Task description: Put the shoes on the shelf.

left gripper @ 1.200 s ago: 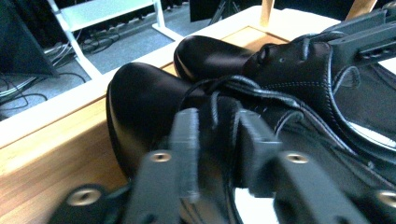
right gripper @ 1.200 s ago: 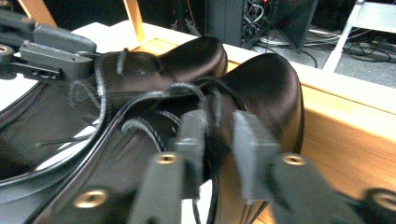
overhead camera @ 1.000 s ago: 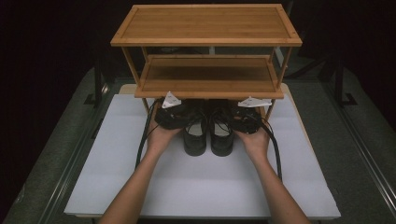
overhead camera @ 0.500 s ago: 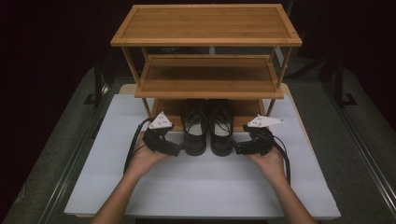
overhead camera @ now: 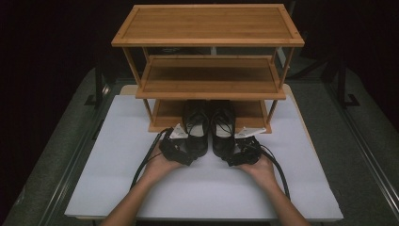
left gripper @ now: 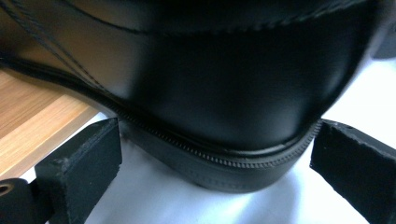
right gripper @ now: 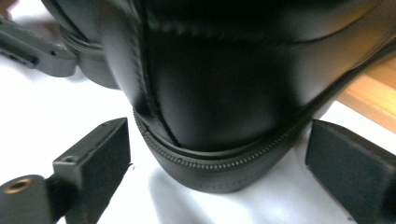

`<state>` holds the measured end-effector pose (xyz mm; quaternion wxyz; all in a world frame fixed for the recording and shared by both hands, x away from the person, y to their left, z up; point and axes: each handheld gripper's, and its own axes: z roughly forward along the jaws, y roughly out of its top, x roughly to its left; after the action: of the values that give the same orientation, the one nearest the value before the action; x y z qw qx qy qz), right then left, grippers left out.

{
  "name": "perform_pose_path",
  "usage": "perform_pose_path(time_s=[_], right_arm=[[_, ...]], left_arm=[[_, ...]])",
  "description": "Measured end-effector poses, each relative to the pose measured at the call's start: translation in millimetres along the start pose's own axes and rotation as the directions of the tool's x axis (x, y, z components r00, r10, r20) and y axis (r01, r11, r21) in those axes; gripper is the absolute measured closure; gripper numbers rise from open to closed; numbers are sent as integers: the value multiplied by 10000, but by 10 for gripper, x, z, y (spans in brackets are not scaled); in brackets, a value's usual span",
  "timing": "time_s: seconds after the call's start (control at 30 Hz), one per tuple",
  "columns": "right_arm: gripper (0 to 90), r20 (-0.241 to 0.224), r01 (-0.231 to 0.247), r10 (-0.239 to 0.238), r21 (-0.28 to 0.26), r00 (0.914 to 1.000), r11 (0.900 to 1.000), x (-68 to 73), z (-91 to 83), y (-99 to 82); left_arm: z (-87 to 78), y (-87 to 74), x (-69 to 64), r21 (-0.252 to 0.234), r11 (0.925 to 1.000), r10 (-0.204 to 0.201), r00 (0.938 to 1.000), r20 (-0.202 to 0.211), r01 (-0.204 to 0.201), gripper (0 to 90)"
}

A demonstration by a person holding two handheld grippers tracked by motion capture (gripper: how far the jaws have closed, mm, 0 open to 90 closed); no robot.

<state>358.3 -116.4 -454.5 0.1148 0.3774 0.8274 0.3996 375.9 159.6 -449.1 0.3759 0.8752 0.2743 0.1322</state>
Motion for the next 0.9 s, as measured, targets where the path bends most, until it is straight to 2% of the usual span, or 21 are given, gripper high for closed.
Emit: perform_pose_path(time_s=[0.1,0.43,0.73,0.9], right_arm=[[89,336,298,-302,116,9990,9995,63,62,0],[101,664,55,-49,-98,9978,9999,132,71,10],[105,506,-136,151,-298,9986,9995,118,14,86],[105,159,-420,428,-474,9990,9980,35,-42,163]], left_arm=[[21,5,-29,59,9999,147,9997,-196,-146,5],[59,25,-65,235,9997,97,9988,-477,-86,6],[-18,94,-7,-100,9991,-404,9990,-165,402,12],[-64,198,49,-378,9978,-549,9985,-37,547,12]])
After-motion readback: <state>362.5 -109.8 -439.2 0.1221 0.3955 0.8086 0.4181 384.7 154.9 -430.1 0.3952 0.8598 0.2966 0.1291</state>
